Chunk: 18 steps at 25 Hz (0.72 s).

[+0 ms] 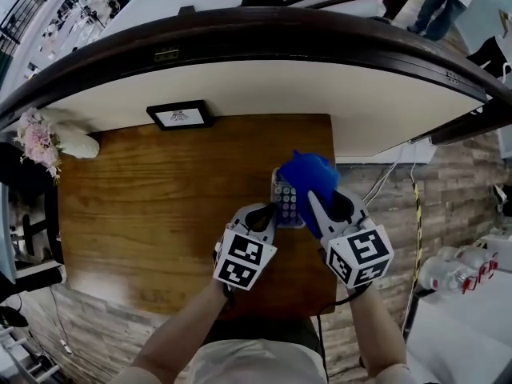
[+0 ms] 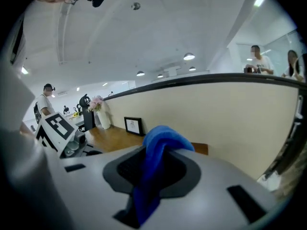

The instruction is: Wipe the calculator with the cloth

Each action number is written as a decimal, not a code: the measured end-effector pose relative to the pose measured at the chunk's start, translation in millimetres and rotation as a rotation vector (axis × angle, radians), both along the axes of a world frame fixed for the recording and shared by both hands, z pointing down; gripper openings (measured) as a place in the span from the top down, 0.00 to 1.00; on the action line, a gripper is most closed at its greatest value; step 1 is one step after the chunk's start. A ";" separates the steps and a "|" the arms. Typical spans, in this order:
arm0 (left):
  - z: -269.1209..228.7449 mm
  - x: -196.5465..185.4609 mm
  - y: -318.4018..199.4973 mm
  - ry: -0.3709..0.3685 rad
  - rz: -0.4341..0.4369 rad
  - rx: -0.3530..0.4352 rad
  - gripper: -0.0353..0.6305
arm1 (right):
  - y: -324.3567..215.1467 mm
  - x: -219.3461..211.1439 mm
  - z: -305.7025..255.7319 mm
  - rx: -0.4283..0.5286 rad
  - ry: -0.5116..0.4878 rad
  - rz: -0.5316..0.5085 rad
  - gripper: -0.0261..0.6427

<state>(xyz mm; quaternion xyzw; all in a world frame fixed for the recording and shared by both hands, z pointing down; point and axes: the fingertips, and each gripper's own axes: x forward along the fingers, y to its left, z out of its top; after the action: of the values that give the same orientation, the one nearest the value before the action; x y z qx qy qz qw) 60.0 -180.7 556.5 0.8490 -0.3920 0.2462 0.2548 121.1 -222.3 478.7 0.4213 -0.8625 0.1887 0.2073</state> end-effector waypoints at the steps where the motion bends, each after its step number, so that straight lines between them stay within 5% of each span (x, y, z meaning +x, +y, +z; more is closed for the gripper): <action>1: 9.9 1.6 0.6 0.001 0.005 -0.019 0.94 | -2.9 -4.5 8.8 -0.012 0.003 -0.008 0.84; 10: 62.8 4.2 10.4 -0.004 0.036 -0.117 0.94 | -14.4 -38.2 66.7 -0.089 0.051 -0.112 0.84; 18: 65.8 1.6 5.4 0.020 0.025 -0.098 0.94 | -20.9 -59.4 113.7 -0.129 0.186 -0.229 0.85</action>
<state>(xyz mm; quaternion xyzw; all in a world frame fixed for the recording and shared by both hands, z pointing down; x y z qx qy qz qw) 61.5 -175.3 622.3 0.8426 -0.3664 0.2599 0.2971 61.7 -243.2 592.4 0.3216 -0.8680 0.1792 0.3332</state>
